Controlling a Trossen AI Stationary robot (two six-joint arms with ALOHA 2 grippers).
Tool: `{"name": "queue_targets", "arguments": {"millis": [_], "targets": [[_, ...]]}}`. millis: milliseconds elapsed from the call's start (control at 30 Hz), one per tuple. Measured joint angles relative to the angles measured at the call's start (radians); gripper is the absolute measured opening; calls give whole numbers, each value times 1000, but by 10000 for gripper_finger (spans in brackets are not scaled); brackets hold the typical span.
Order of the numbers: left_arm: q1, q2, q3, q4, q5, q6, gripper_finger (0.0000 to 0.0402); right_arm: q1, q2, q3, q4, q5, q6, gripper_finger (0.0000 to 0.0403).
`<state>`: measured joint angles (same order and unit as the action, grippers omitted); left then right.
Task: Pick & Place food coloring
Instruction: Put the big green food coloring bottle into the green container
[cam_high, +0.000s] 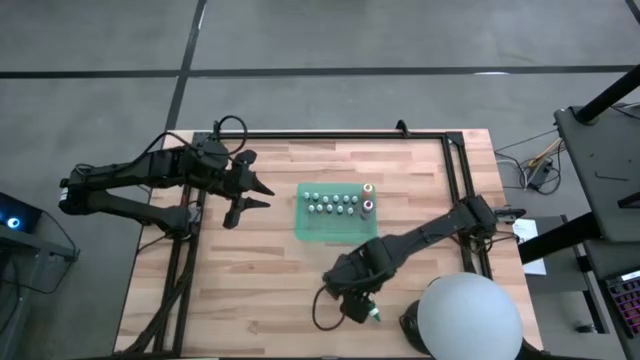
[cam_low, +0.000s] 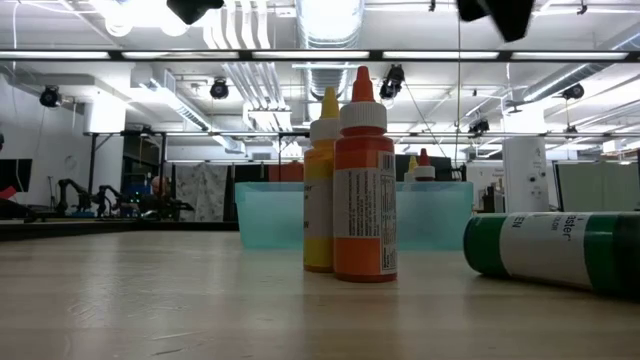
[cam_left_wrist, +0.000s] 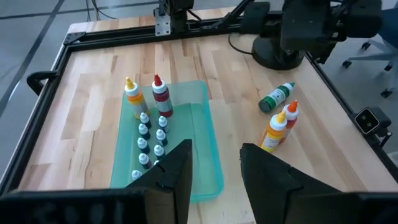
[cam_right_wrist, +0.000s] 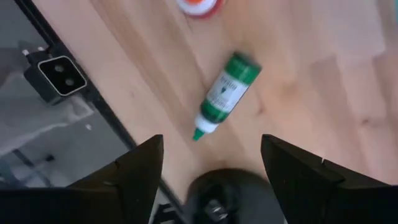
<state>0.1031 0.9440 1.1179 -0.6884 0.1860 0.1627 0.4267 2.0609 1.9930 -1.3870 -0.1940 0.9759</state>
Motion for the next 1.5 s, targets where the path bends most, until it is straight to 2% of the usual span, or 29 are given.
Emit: {"name": "queue_targets", "arguments": {"millis": [333,667,967,1267,1500], "targets": [[0,0,0,0,10,3,108,102,1,-13,73,15,283,263],[0,0,0,0,120,3,108,160,-10,-12,106,99,464,253],[0,0,0,0,120,3,108,183,-11,-37,171,119,522,250],[0,0,-12,-2,120,3,108,220,-10,-140,221,117,600,251],[0,3,-13,-1,120,16,108,208,-10,-233,292,103,599,252]]}}
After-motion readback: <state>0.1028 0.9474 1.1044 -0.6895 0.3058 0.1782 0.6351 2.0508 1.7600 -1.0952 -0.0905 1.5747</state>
